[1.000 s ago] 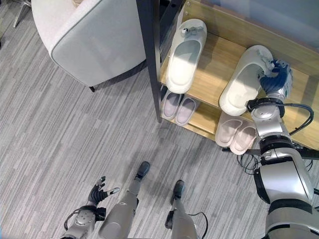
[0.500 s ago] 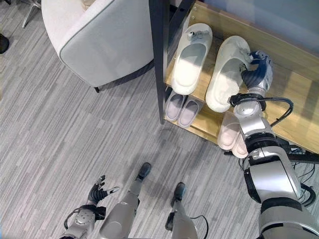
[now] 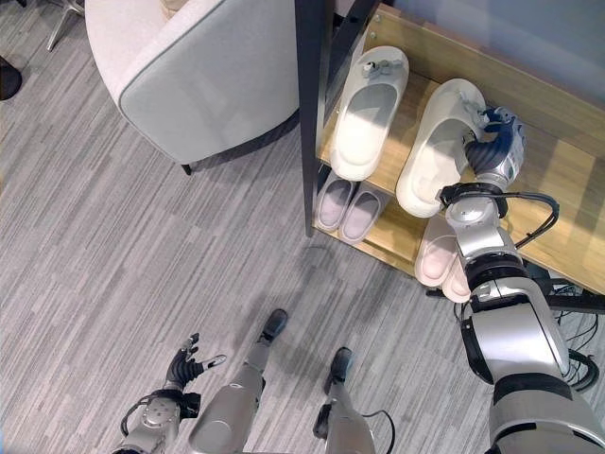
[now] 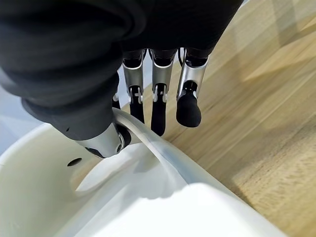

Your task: Arrange the slippers neatly on the shoe rack.

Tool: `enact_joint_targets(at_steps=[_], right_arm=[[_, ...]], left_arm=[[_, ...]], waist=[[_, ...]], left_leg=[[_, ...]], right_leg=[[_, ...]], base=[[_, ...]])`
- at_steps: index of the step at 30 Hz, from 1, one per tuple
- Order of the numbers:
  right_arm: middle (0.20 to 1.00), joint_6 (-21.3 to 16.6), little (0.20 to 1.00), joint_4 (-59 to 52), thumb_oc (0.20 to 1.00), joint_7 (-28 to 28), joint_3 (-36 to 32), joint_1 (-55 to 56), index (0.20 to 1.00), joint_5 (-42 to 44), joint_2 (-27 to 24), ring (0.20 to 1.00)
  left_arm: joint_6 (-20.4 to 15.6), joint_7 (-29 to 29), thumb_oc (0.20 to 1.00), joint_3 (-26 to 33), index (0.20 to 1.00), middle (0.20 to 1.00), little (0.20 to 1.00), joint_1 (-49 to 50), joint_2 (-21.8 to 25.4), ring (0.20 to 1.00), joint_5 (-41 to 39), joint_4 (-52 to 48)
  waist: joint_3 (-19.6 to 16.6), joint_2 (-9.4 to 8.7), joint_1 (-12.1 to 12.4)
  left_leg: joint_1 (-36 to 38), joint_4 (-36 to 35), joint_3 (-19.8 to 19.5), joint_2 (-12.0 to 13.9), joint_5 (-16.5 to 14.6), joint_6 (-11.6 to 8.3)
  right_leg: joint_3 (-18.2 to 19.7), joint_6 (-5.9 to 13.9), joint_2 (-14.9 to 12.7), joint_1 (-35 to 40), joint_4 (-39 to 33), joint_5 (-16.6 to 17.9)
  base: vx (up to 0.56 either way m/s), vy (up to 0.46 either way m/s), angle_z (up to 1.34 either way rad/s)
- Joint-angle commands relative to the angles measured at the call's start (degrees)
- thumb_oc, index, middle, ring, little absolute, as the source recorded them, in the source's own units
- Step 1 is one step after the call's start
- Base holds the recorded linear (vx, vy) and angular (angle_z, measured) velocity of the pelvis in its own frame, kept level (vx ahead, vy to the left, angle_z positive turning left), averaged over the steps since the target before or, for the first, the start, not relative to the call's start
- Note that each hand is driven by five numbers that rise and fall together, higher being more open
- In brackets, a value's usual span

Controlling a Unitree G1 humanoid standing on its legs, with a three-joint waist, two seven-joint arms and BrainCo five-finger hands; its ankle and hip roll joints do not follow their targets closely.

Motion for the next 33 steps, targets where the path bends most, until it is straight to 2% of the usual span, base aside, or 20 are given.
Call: enact_joint_targets(at_steps=[1,11,12,13,25,28,29,33], right_arm=[[0.200,-1.72,0.200,-1.01,0.200,-2.06,0.18,-3.67,0.200,1.09,-1.76,0.200],[0.200,-1.81,0.200,1.78,0.200,-1.35,-0.08,-5.57,0.200,3.77,-0.69,0.200],[0.313,-1.84,0.313,2.52,0.313,-1.25,-0.33,-5.59,0.313,4.39,-0.44,0.313],[1.000,-1.99,1.000,3.25,1.000,-1.28,-0.71,-5.75,1.000,5.05,-0.11,1.000],[1.000,-2.56,1.000,3.48,1.000,-2.40,-2.87,-5.24,1.000,8.07,1.48,1.000],[1.000,-4.38,1.000,-1.03,1.000,-3.12,-6.04,-2.61,1.000,10.57,2.27,1.000],[1.000,-5.57,1.000,-2.41,1.000,-2.95,-8.54,-1.66,1.000,13.72,1.81,1.000],[1.000,-5.90,1.000,-4.78,1.000,-2.89,-9.25,0.58,1.000,12.96,1.29,1.000]], left_arm=[[-1.54,1.58,1.000,-0.80,1.000,1.000,1.000,-2.09,0.09,1.000,-1.94,3.15],[-1.52,1.24,1.000,-1.04,1.000,1.000,1.000,-2.36,0.13,1.000,-2.75,4.14],[-1.48,1.21,1.000,-1.04,1.000,1.000,1.000,-2.44,0.10,1.000,-2.74,4.34],[-1.49,1.14,1.000,-1.09,1.000,1.000,1.000,-2.44,0.04,1.000,-2.82,4.55],[-0.95,0.89,1.000,-0.89,1.000,1.000,1.000,-2.80,-0.75,1.000,-3.46,6.60],[-0.31,0.54,1.000,0.20,1.000,1.000,1.000,-2.63,-1.68,1.000,-4.25,8.23],[-0.23,0.59,1.000,0.77,1.000,1.000,1.000,-1.93,-1.99,1.000,-4.26,9.02],[0.25,0.24,1.000,1.83,1.000,1.000,1.000,-0.93,-2.75,1.000,-3.94,11.12]], waist=[[-1.45,-1.06,1.05],[-1.26,-1.29,1.62],[-1.27,-1.30,1.67],[-1.32,-1.22,1.76],[-1.56,-1.04,1.70],[-1.84,-0.92,1.26],[-1.99,-0.84,1.13],[-2.30,-0.82,0.92]], left_leg=[[3.48,-0.06,2.08,-3.35,-5.24,-0.67],[3.13,-0.06,1.61,-3.71,-5.16,-0.76],[3.09,-0.06,1.59,-3.74,-5.18,-0.73],[3.07,-0.06,1.52,-3.77,-5.19,-0.70],[3.09,-0.06,1.61,-4.02,-5.41,-0.55],[3.46,-0.06,1.66,-3.95,-5.62,-0.44],[3.85,-0.06,1.69,-3.95,-5.77,-0.40],[4.31,-0.06,1.96,-3.72,-5.92,-0.38]], right_leg=[[-2.62,3.21,-1.16,0.98,0.32,-0.25],[-3.50,3.27,-1.35,1.02,0.32,-0.33],[-3.58,3.28,-1.38,1.05,0.32,-0.28],[-3.63,3.28,-1.44,1.04,0.32,-0.28],[-3.82,3.29,-1.63,1.00,0.32,-0.32],[-3.81,3.16,-1.59,1.23,0.32,-0.45],[-3.79,3.13,-1.63,1.48,0.32,-0.45],[-3.69,3.12,-1.64,1.75,0.32,-0.47]], base=[[0.00,0.000,0.00],[0.00,0.003,0.04],[0.00,0.000,0.00],[0.00,0.000,0.00],[0.00,0.002,0.01],[0.00,0.000,0.00],[0.00,0.000,0.00],[0.00,0.000,0.00]])
